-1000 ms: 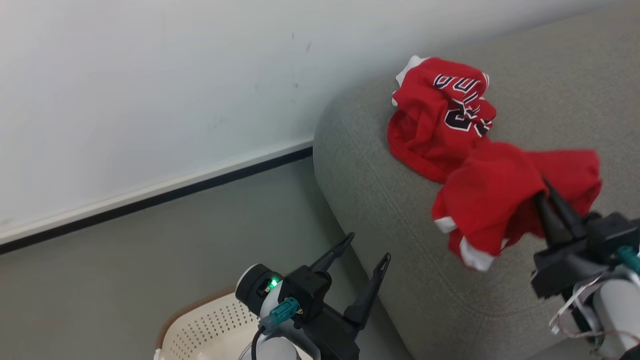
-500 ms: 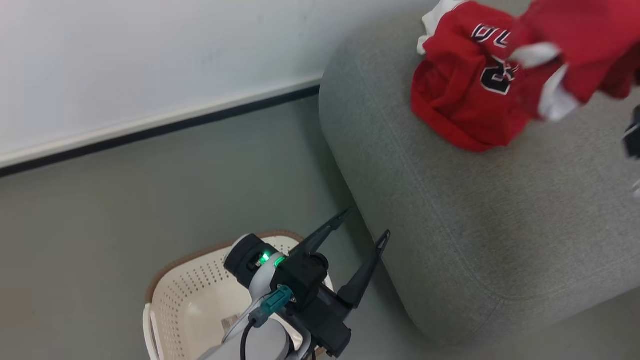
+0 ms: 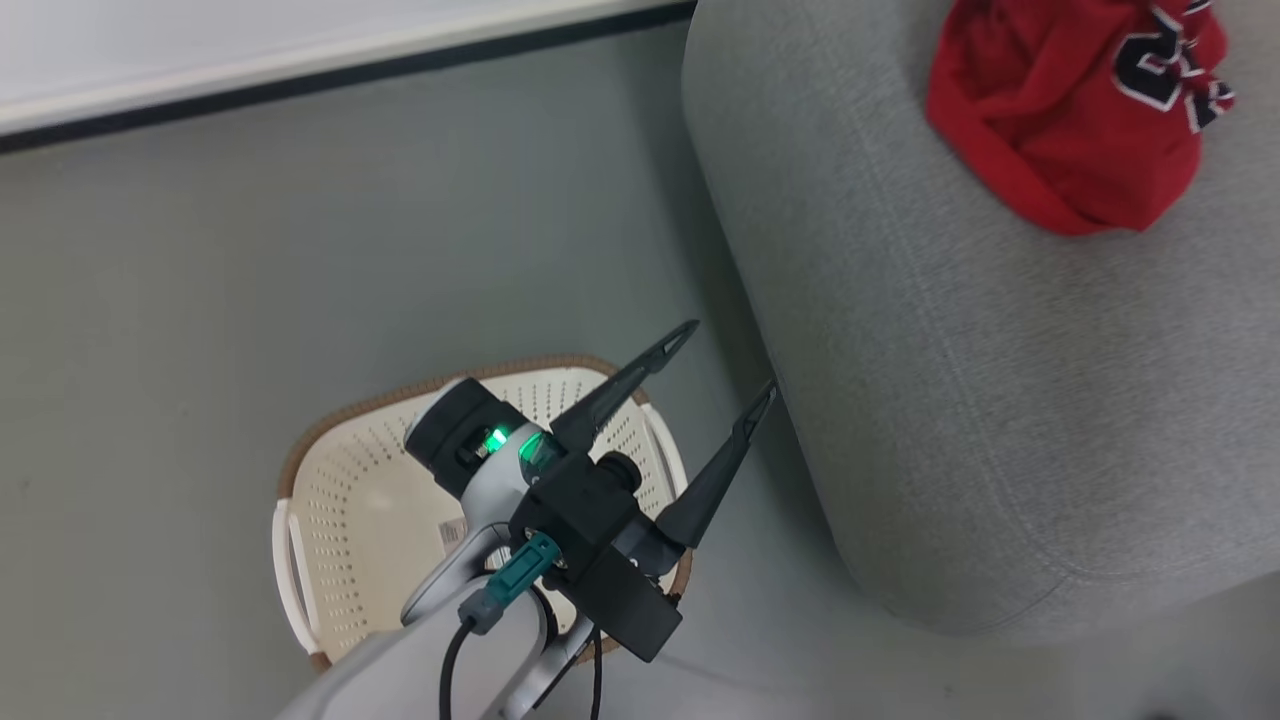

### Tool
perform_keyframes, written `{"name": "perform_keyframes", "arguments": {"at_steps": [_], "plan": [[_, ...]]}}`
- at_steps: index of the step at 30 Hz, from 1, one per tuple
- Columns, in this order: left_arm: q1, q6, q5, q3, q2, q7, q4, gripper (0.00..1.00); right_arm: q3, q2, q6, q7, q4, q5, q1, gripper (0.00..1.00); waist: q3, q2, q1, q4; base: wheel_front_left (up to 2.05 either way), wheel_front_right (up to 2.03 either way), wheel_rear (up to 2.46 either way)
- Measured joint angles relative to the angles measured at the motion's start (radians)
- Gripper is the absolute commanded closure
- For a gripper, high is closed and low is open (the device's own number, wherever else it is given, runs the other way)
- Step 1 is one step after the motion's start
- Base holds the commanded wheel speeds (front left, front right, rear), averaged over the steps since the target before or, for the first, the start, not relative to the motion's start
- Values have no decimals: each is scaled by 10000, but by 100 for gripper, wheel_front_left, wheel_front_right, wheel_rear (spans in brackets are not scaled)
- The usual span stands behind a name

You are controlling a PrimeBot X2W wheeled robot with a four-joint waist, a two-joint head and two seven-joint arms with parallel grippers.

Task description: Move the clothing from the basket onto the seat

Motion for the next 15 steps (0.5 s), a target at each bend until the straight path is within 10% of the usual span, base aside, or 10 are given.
{"name": "perform_keyframes", "arguments": {"at_steps": [15], "plan": [[-666,88,633,270,650,234,-832,0,395,1256,-384,-420,2004,-31,-500,100,2089,1,-1,244,0,0,0]]}}
